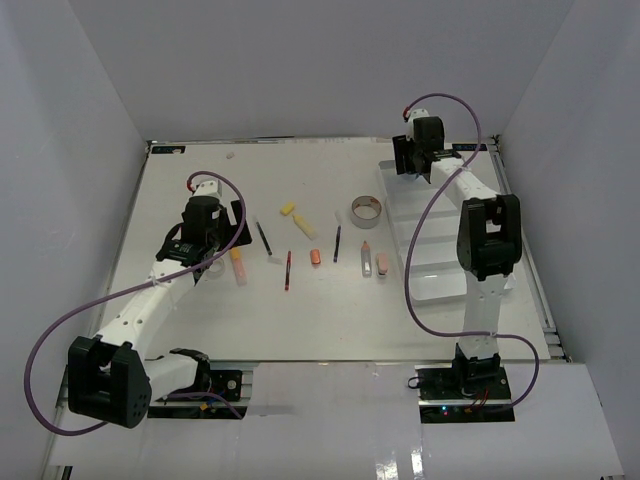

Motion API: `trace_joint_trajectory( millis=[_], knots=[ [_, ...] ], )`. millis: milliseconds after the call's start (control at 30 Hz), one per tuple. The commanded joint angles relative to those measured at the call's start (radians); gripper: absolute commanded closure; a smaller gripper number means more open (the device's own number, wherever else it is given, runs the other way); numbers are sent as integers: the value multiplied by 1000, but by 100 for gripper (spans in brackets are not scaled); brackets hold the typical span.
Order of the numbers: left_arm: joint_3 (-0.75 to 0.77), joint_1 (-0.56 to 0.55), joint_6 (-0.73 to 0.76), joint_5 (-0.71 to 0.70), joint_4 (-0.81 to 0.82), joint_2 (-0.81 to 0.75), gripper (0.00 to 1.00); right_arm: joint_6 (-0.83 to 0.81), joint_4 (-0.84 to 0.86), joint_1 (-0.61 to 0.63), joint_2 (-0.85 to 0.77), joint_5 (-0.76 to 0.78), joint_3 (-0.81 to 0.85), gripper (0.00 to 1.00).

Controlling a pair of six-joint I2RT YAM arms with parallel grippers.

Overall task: Sort the stationery into containers
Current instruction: Place the stationery in the storage box.

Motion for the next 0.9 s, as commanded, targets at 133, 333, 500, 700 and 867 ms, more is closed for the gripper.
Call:
trace_joint_trajectory(
  millis=[133,333,500,700,867],
  knots=[
    [4,7,6,13,16,-4,2,-20,107,-12,50,-22,49,63],
    [4,7,6,13,16,-4,2,-22,108,-12,56,-24,32,38],
    [4,9,4,14,14,-7,2,-28,102,-12,-11,-38,7,11],
    [4,9,3,14,14,-18,2,-42,47,16,-163,-56,-30,10],
    [3,9,-2,22,14,-24,2,-83,-21,114,-299,-96,-140,10]
  ],
)
